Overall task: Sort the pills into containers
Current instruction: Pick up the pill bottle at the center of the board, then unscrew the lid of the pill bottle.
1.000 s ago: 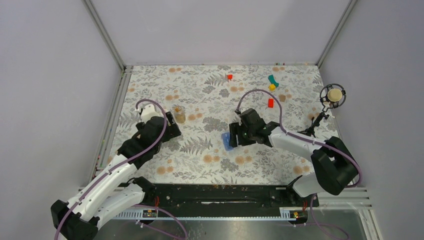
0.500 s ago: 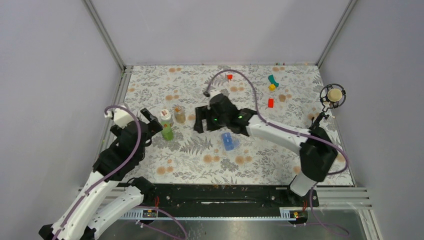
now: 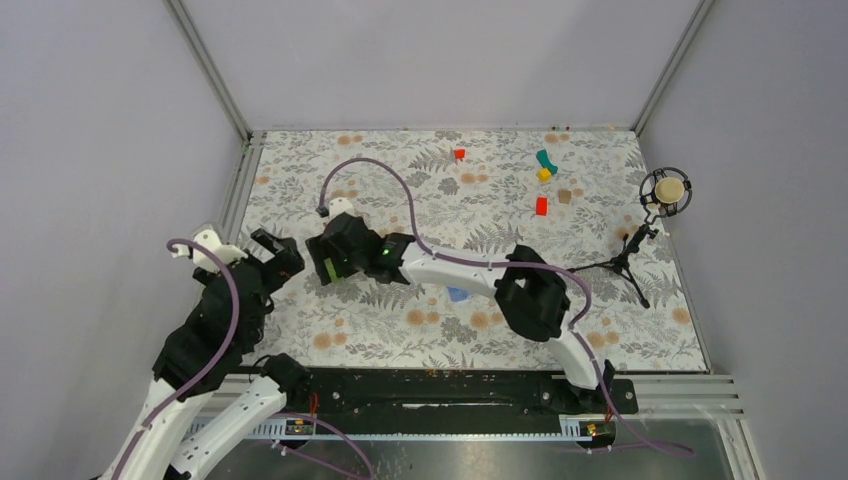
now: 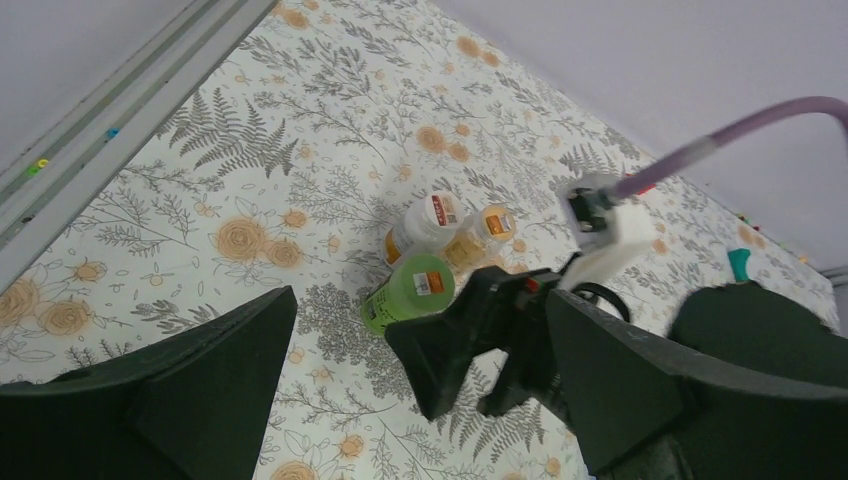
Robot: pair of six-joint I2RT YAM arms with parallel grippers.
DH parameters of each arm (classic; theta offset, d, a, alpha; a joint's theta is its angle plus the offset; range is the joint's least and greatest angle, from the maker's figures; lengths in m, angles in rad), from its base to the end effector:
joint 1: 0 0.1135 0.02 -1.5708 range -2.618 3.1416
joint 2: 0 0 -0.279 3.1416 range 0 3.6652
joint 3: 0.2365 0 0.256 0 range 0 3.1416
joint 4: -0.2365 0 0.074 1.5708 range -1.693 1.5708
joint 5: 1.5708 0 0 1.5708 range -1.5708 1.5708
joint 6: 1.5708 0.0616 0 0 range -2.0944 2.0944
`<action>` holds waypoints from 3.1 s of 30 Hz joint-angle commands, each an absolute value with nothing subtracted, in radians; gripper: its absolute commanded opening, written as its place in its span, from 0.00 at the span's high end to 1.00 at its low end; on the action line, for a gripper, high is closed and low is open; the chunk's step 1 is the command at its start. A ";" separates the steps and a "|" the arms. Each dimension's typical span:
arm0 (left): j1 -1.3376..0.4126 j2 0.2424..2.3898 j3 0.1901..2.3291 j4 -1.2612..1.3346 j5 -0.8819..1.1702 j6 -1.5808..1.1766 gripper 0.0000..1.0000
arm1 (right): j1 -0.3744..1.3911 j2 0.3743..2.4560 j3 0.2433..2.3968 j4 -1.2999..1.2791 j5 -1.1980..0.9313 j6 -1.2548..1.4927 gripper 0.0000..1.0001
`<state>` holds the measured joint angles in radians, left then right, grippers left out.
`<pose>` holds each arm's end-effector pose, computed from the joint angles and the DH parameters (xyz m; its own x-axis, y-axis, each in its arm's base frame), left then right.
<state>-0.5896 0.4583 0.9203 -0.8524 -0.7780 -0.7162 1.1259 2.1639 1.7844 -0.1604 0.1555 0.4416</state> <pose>0.0862 -0.0057 0.3567 -0.1445 -0.4660 -0.8729 -0.3158 0.8577 -0.4056 0.2432 0.4878 0.2390 -0.5567 -0.1865 -0.8095 -0.6600 0.6911 0.2946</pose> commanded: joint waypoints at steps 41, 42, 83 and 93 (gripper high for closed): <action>-0.586 0.363 0.850 -0.571 -0.337 -0.454 0.01 | 1.075 1.809 1.624 -0.386 0.212 0.311 0.77; -0.585 0.380 0.837 -0.536 -0.274 -0.433 0.01 | 1.062 1.770 1.593 -0.389 0.190 0.311 0.76; -0.614 0.893 0.719 0.131 0.838 -0.243 0.83 | 0.836 1.227 1.352 -0.342 -0.407 0.431 0.65; -0.614 0.904 0.694 0.199 0.874 -0.294 1.00 | 0.708 1.188 1.227 -0.248 -0.843 0.070 1.00</action>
<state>-0.6098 0.8989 0.6846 0.0814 0.7666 -0.2470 0.7635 1.2274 1.2156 -0.3115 -0.5323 0.3431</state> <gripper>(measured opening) 0.529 0.581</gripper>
